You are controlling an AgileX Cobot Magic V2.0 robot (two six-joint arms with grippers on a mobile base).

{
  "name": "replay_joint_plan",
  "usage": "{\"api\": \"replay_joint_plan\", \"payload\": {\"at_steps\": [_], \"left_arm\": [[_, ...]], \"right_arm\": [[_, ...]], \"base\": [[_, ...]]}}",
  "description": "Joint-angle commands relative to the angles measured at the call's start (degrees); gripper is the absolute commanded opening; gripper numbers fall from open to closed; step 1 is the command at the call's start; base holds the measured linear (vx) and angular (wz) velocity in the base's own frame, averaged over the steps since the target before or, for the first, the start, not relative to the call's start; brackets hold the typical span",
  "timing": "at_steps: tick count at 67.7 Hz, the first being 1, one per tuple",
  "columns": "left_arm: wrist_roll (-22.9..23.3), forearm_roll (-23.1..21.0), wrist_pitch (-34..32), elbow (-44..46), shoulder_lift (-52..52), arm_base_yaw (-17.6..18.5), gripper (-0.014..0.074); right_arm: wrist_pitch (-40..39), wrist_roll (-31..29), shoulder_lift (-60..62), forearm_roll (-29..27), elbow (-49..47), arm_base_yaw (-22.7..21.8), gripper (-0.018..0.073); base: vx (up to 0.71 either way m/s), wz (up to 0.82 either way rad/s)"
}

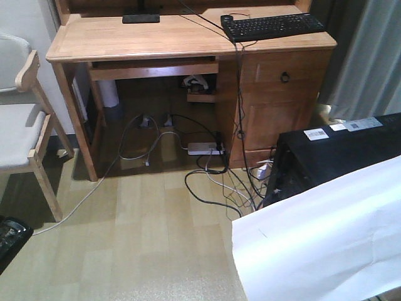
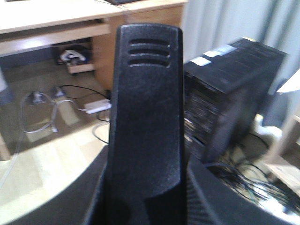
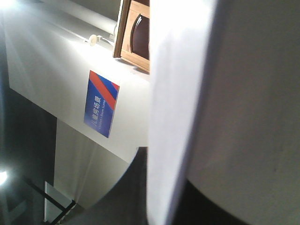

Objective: Grab stapler and paper to desk for stapling
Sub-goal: 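Drive the base toward the wooden desk with the monitor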

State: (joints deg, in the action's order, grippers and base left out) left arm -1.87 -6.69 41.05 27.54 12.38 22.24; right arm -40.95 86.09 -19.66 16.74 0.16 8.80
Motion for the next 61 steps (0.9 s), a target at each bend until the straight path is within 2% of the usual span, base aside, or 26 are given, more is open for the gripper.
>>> {"api": "replay_joint_plan", "payload": {"at_steps": [1, 61], "left_arm": [[0.5, -0.7, -6.7, 1.7, 0.4, 0.1, -0.0007], [0.5, -0.7, -6.7, 1.7, 0.4, 0.1, -0.0007]], "right_arm": [[-3.5, -0.6, -0.4, -0.3, -1.6, 0.0, -0.0005], [-3.5, -0.6, -0.4, -0.3, -1.6, 0.0, -0.0005]], "base": [[0.21, 0.14], [0.27, 0.07]]}}
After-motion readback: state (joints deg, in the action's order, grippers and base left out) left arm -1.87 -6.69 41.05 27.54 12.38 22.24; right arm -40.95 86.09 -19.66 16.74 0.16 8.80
